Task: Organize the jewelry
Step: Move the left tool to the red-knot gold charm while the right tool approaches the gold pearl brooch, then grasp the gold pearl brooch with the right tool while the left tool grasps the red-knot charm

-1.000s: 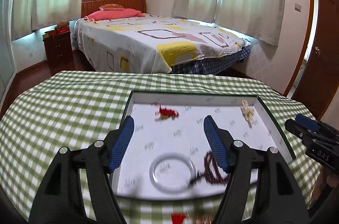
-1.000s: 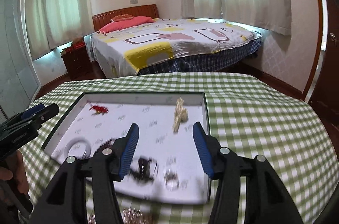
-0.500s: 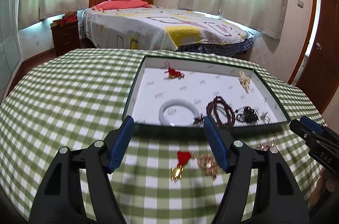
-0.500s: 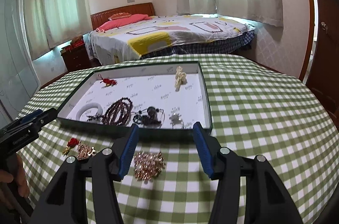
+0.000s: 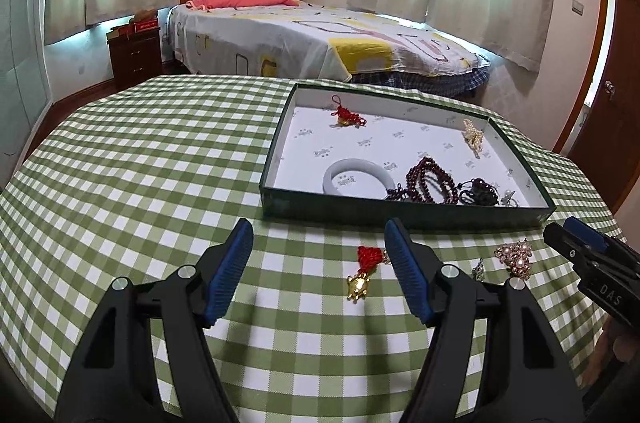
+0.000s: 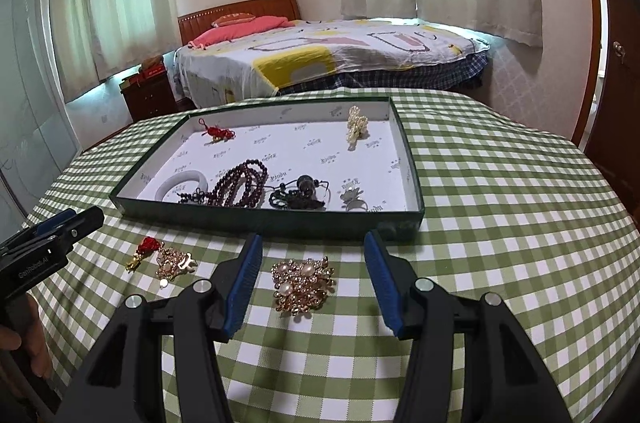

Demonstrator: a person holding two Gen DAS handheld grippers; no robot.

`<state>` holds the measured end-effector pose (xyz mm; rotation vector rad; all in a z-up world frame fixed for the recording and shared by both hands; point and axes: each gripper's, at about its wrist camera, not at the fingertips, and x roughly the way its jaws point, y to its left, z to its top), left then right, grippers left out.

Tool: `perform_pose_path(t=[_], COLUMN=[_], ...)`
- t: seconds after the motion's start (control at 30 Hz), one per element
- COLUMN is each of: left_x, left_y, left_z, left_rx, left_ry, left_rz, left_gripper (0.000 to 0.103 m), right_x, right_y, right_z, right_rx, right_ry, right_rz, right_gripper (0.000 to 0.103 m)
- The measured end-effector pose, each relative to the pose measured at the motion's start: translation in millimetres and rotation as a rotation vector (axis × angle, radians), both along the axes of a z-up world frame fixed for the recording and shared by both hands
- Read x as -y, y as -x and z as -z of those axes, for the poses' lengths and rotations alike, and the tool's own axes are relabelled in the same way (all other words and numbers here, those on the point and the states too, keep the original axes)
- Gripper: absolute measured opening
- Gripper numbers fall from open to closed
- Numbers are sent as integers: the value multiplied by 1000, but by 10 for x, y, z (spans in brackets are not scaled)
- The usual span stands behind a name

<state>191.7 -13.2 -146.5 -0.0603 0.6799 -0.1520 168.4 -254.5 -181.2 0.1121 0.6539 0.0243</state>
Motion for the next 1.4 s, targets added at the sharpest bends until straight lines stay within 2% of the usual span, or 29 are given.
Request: perform_pose_path(t=[0.53,0.63,0.73,0.77,0.8,0.83,0.93,1.0,1.33,1.4], left_x=[-25,-10,16,29,47,69,123,145,244,260], left_y=[-35,-49,-56,-60,-60,-59,-69,-84,-126,-148], left_z=[163,185,193,195,200,205,233,265,333,357], left_rx=[-64,-80,-87,-89,-93,-95,-115,-138,-184,-201], left_ry=[-10,-14,-20,-23,-27,-31,-37,-27,-24,-21], left_rz=[6,12,19,22,28,36,57,71,105,114], left_gripper=[67,67,66,65,64,62,50,41,40,33], right_x=[-81,-107,-126,-128,-133,-139,-168,-167,-96,-97], right_y=[-240,-291,-283,-276,-262,-257,-216,-179,-128,-130], right_z=[272,316,318,316,313,309,281,267,249,249], right_rx=[-175,-211,-210,-208,-204,-201,-182,-169,-156,-156], right_ry=[-2,6,15,14,8,7,17,11,-16,-17], right_rz=[-22,-32,-40,-45,-57,-64,-77,-83,-73,-74], right_gripper=[52,43,39,38,30,26,24,16,15,15])
